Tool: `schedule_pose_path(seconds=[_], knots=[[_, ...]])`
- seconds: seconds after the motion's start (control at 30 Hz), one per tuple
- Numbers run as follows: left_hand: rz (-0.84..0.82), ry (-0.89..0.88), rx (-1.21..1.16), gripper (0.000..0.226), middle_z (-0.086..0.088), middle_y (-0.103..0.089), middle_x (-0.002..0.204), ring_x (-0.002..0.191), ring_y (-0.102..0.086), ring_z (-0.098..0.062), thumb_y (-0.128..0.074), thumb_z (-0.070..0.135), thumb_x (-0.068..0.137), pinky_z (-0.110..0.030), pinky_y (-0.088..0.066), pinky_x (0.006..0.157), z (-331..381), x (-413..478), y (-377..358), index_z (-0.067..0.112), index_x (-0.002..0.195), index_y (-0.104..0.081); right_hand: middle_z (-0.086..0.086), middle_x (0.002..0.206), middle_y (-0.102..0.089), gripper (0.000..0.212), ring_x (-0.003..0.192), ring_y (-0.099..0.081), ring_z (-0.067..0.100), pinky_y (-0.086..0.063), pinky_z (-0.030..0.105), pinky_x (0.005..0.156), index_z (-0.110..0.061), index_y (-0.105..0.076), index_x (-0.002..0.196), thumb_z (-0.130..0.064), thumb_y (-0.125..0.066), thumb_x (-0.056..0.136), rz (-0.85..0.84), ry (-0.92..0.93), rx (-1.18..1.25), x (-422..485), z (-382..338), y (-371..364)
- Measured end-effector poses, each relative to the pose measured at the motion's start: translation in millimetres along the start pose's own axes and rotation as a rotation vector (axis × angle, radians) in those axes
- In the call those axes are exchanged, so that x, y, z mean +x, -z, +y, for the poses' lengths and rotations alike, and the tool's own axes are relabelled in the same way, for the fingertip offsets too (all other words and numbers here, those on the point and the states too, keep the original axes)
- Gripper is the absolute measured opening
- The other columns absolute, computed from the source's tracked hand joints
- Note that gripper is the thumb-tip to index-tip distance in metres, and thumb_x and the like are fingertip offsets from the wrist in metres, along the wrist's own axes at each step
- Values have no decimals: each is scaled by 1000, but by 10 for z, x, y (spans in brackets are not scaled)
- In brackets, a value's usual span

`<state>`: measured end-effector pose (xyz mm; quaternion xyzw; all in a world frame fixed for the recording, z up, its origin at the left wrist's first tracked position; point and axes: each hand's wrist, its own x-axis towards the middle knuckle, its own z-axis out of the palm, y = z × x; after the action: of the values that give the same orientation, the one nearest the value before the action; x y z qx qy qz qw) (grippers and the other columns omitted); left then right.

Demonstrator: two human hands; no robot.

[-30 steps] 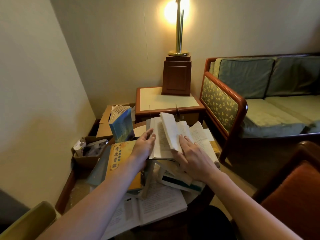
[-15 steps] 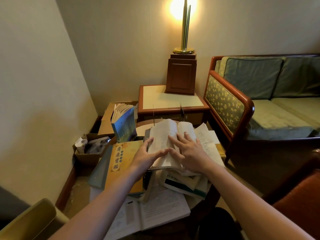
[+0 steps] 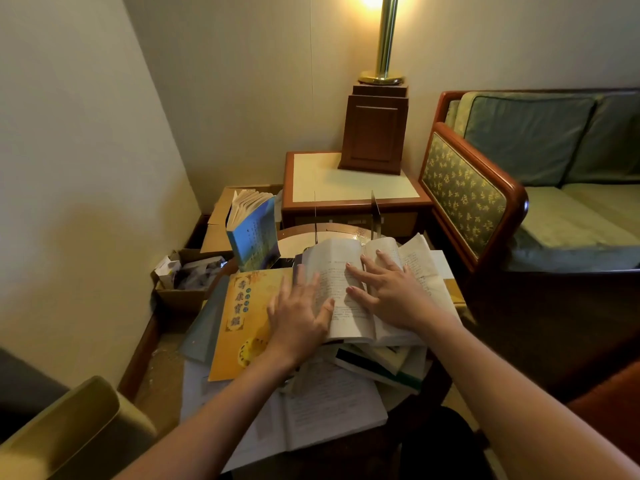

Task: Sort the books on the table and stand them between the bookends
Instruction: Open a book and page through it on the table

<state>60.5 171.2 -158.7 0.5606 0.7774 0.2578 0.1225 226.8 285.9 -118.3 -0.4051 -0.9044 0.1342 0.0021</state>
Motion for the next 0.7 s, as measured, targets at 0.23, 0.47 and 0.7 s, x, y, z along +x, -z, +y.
schedule_pose_path(seconds=[0.23,0.47,0.7], knots=[[-117,-247,103,58,5,-16,165,153,-8,-8,-23,33,102,-44,1,126,84,129,-88,21,158,-18,-13,166,-6,61,153,11,18,2,58,120,-49,-15,154,-69,-24,97,19,12,-29,-31,7,-58],[-181,-138,140,53,3,-17,166,153,-14,-14,-28,26,108,-51,1,125,88,641,-33,21,159,-17,-15,165,-5,56,152,13,16,6,56,120,-51,-18,153,-66,-26,99,-1,-5,2,-14,0,-58],[-131,-152,17,58,8,-21,164,153,-14,-11,-24,37,102,-53,0,124,-32,285,-123,27,159,-20,-16,165,-10,52,152,11,15,5,55,120,-53,-24,150,-63,-32,100,13,-4,82,-10,38,-72]])
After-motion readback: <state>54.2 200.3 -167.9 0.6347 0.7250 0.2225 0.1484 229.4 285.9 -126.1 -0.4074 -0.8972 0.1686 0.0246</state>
